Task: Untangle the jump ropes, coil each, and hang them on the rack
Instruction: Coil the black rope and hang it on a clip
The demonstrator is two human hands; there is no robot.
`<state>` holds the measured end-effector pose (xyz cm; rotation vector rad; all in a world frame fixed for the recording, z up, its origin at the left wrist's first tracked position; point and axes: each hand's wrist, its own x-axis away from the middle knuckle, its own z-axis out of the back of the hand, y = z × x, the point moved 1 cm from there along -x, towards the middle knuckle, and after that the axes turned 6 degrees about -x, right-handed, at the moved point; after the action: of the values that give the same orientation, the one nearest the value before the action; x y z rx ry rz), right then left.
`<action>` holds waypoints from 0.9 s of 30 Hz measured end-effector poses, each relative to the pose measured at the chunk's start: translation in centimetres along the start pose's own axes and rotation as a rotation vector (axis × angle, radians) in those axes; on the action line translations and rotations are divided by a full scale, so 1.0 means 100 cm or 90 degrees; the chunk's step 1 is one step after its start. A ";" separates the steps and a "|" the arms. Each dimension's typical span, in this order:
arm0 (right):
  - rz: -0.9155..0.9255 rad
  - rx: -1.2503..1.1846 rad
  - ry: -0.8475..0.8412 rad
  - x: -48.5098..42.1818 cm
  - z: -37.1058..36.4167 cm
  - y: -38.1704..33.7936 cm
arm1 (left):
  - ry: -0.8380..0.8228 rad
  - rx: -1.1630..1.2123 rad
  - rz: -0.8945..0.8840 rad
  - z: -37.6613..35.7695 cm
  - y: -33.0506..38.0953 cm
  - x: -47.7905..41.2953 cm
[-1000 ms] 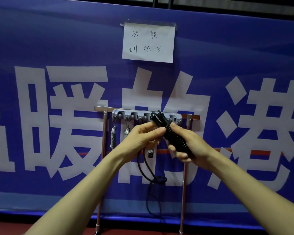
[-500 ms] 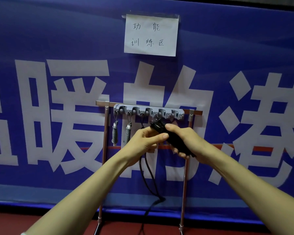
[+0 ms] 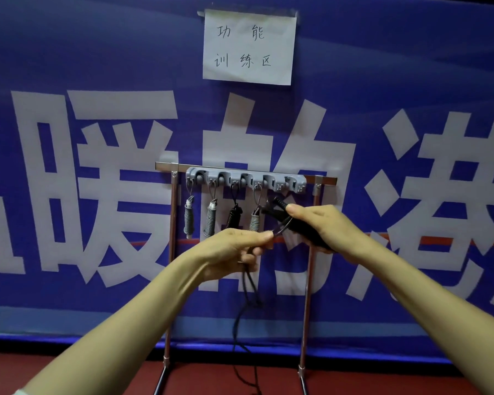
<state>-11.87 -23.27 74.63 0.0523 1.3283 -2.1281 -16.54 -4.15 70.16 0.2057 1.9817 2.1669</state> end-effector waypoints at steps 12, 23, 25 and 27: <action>-0.244 -0.187 -0.477 0.018 -0.012 -0.004 | -0.071 -0.314 -0.214 0.015 0.019 -0.002; -0.160 0.501 -0.272 -0.015 -0.024 0.002 | 0.093 -0.988 -0.249 -0.016 0.037 -0.032; -0.079 0.542 -0.195 -0.016 -0.021 0.006 | 0.193 -0.939 -0.263 -0.020 0.028 -0.028; -0.019 0.587 -0.124 -0.016 -0.020 0.011 | 0.285 -0.910 -0.279 -0.022 0.022 -0.025</action>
<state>-10.59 -21.16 73.29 0.1922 0.1622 -2.5116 -14.69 -7.03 72.20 -0.8586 0.1091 2.7601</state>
